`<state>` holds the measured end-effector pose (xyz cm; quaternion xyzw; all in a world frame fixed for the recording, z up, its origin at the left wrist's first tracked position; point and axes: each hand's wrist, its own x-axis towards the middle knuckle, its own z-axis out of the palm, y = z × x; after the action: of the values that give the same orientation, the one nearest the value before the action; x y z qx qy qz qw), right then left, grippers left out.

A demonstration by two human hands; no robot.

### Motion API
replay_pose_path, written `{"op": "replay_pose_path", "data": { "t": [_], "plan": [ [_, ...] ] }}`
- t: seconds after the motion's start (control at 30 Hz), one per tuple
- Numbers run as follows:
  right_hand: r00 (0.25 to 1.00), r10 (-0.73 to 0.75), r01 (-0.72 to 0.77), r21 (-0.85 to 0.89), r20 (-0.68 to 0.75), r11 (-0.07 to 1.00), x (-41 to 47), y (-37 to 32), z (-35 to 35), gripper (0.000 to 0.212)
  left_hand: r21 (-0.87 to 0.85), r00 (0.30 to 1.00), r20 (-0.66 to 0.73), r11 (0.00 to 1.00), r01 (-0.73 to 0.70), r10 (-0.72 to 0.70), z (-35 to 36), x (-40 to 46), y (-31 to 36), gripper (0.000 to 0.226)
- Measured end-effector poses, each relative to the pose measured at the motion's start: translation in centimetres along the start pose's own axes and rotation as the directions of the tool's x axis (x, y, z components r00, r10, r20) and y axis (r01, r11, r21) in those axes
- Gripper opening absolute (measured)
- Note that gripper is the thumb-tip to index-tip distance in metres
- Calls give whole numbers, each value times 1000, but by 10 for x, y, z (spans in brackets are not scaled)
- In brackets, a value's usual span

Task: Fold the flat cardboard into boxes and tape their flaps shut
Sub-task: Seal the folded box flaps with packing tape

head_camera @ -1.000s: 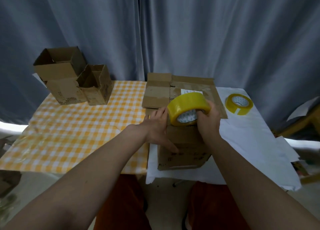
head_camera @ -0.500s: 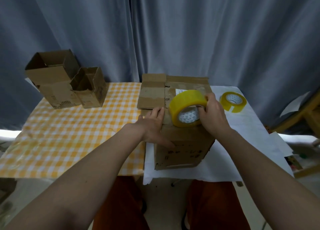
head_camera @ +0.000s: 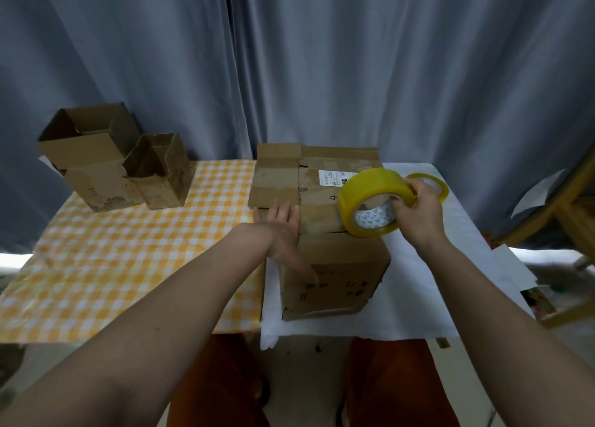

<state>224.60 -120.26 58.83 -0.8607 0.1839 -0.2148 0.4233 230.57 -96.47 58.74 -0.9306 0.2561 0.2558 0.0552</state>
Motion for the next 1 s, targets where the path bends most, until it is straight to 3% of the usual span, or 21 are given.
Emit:
{"op": "replay_pose_path", "data": {
  "t": [0.13, 0.3, 0.57, 0.7, 1.0],
  "plan": [
    [1000, -23, 22, 186, 6, 982, -9, 6, 6, 40, 9, 997, -10, 997, -76, 76, -2, 8, 27, 149],
    [999, -46, 40, 201, 22, 979, -11, 15, 7, 42, 75, 992, -100, 995, -72, 79, 7, 19, 39, 135],
    [999, -36, 31, 234, 17, 972, -7, 16, 7, 40, 28, 997, -35, 998, -64, 65, -4, 27, 39, 139],
    [998, -61, 56, 158, 28, 986, -4, 18, 4, 39, 44, 998, -39, 998, -55, 57, 3, 26, 35, 138],
    [968, -250, 243, -231, -4, 942, 0, 8, -10, 45, 53, 984, -179, 999, -12, 22, 19, 10, 25, 139]
  ]
}}
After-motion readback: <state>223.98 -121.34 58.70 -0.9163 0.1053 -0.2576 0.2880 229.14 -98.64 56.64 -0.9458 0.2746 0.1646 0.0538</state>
